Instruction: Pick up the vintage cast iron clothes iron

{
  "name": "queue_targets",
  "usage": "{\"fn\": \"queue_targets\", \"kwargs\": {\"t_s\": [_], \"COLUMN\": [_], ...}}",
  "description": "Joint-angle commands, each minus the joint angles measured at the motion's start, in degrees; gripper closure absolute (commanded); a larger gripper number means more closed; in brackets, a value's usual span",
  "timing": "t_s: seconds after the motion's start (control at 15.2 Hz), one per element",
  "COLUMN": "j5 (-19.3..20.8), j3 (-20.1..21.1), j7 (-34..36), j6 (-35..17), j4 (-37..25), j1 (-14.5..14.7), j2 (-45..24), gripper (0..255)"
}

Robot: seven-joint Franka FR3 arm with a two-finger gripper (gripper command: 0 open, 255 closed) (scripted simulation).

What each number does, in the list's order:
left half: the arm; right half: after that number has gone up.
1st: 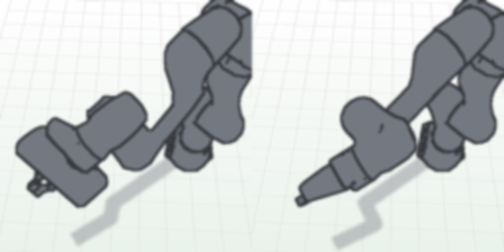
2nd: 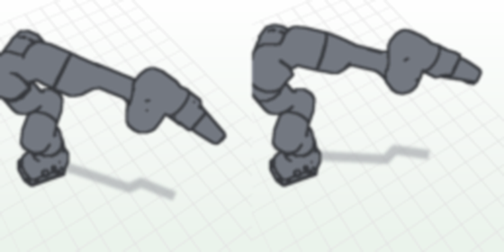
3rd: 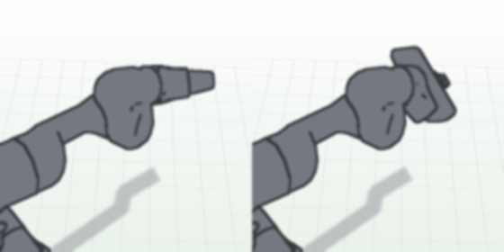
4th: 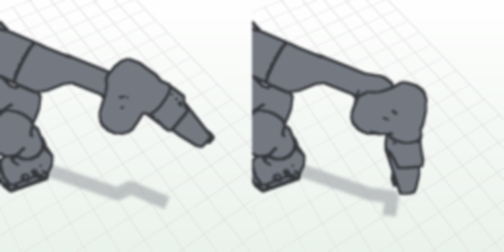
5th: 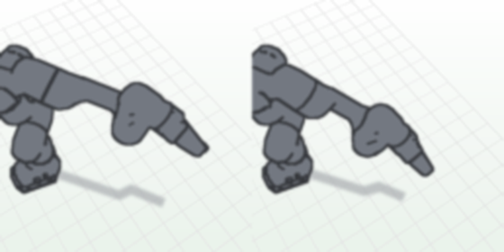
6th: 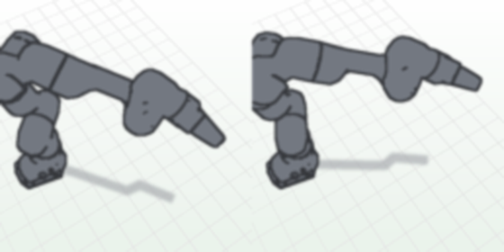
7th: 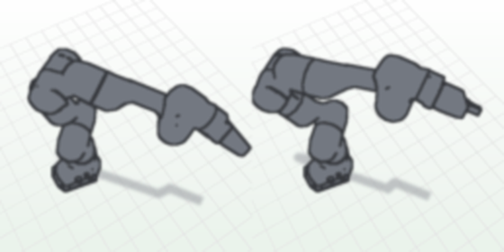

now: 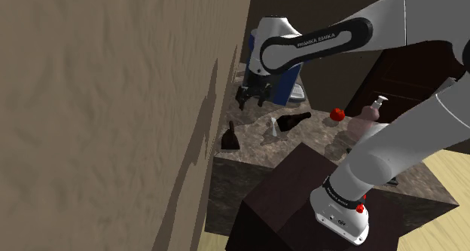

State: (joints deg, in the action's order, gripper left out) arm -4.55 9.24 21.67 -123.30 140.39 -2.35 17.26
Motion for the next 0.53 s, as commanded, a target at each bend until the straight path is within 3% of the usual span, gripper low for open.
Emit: {"fn": "queue_targets", "kwargs": {"t_s": [0.0, 0.46], "j5": [0.6, 4.5], "j3": [0.9, 2.3], "j7": [2.1, 9.9], "j6": [-3.2, -11.7], "j4": [-0.4, -3.8], "j1": [-0.2, -0.5], "j2": [-4.5, -20.0], "gripper": [0, 0]}}
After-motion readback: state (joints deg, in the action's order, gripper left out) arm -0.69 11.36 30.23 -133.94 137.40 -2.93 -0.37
